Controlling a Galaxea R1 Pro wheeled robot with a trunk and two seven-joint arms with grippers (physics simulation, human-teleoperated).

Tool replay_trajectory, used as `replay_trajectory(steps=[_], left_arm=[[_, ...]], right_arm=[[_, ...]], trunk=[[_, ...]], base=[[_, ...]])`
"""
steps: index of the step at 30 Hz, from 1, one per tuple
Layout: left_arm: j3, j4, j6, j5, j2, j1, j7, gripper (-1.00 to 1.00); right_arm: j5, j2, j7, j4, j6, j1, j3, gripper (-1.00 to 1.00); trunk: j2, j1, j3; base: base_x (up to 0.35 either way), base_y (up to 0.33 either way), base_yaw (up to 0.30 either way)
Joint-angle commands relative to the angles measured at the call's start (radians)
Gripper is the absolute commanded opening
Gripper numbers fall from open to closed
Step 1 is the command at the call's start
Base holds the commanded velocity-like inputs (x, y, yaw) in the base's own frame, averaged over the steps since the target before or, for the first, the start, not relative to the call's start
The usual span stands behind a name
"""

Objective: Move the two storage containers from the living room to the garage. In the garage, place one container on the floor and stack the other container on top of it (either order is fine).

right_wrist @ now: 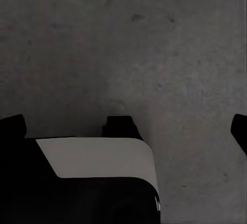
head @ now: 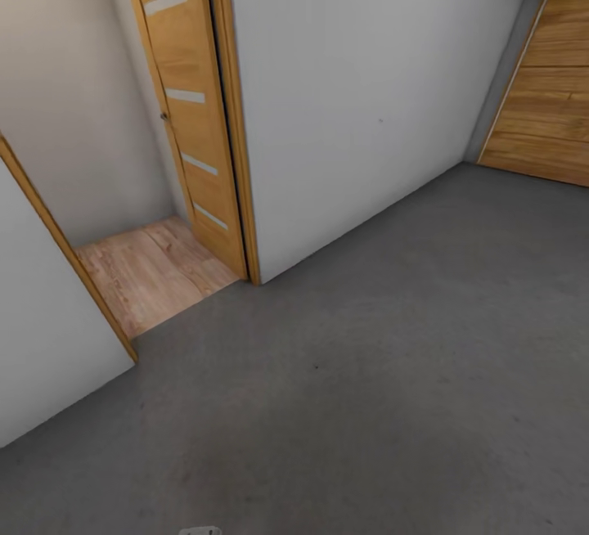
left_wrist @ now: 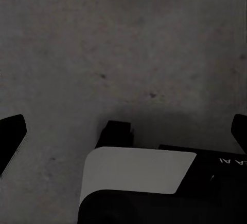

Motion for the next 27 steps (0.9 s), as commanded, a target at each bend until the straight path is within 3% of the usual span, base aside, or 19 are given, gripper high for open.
replay_trajectory(steps=[1, 7, 27], left_arm=[[0.0, 0.0, 0.003, 0.006, 0.001, -0.001, 0.003, 1.0], [0.0, 0.0, 0.003, 0.006, -0.001, -0.001, 0.003, 1.0], [0.0, 0.0, 0.001, 0.007, 0.004, 0.013, 0.004, 1.0]], right_arm=[[-0.009, 0.001, 0.0, 0.003, -0.005, -0.001, 0.008, 1.0], [-0.009, 0.0, -0.002, 0.003, -0.005, -0.001, 0.008, 1.0], [-0.009, -0.001, -0.003, 0.003, -0.007, -0.001, 0.01, 1.0]], trunk=[[0.0, 0.001, -0.001], [0.0, 0.001, -0.001], [0.0, 0.001, -0.001]], base=[[0.322, 0.0, 0.005], [0.323, 0.0, 0.154], [0.323, 0.0, 0.271]])
